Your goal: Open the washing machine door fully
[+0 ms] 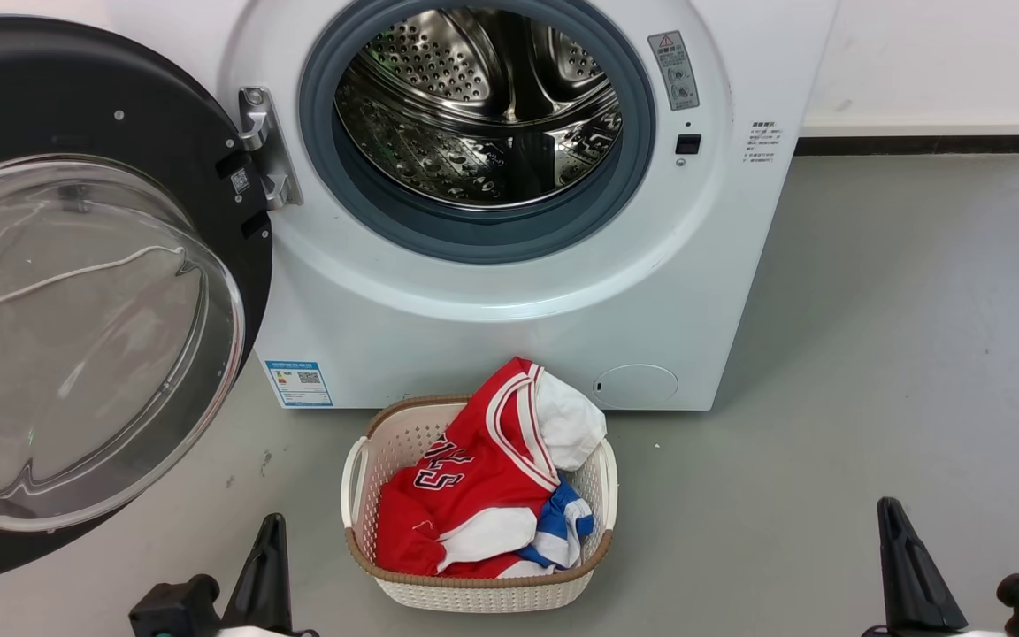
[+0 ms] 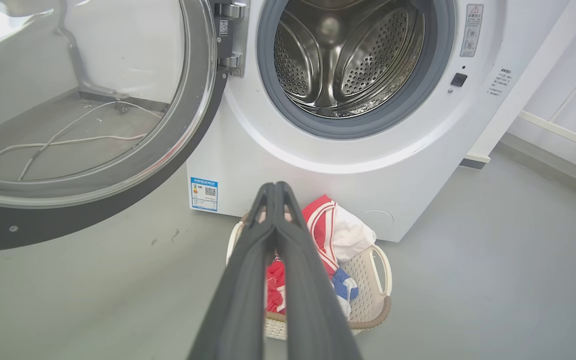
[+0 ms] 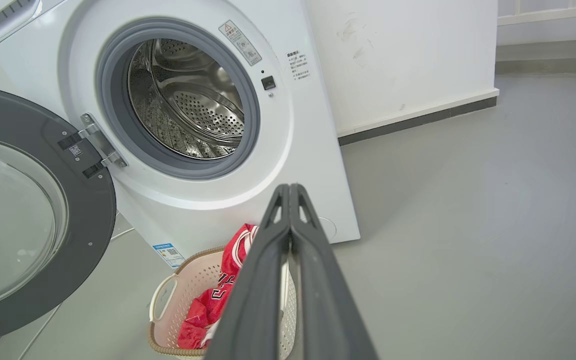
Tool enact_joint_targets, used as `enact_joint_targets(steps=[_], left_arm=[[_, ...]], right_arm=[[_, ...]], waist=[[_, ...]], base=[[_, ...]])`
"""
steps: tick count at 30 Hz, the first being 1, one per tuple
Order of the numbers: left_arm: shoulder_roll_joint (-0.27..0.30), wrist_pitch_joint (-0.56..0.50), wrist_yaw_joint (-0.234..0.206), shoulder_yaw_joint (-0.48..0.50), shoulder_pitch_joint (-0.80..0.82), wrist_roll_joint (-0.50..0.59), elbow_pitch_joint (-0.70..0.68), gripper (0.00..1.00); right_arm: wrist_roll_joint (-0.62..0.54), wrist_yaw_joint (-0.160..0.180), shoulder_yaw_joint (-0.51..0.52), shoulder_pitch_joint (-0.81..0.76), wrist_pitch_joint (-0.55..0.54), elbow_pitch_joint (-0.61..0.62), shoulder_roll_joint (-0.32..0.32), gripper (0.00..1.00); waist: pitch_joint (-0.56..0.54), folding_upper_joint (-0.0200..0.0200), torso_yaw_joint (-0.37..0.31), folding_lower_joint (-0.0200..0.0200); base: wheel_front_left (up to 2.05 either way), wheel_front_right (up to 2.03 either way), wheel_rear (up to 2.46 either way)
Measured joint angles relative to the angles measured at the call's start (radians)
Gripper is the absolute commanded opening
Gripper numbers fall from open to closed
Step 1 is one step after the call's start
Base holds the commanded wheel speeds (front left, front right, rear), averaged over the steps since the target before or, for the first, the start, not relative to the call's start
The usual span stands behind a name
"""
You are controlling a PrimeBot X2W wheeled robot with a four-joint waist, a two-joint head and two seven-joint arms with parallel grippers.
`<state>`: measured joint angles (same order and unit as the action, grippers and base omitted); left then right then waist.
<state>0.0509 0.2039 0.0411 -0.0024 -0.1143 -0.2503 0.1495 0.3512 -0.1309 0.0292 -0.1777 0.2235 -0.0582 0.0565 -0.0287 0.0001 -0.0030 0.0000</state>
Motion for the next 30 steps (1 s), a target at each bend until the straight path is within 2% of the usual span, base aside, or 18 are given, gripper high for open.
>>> enact_joint_targets(steps=[13, 30], left_arm=[[0.000, -0.055, 0.013, 0.016, 0.036, -0.241, 0.015, 0.00], [0.000, -0.117, 0.030, 0.041, 0.081, -0.506, 0.034, 0.00]], right_arm=[[0.239, 0.000, -0.003, 0.049, -0.047, -0.034, 0.010, 0.00], [0.495, 0.000, -0.001, 0.098, -0.101, -0.069, 0.018, 0.00]], waist=[[0.004, 0.0000, 0.000, 0.0000], [0.008, 0.0000, 0.001, 0.0001]], base=[[0.00, 0.00, 0.00], [0.00, 0.00, 0.00]])
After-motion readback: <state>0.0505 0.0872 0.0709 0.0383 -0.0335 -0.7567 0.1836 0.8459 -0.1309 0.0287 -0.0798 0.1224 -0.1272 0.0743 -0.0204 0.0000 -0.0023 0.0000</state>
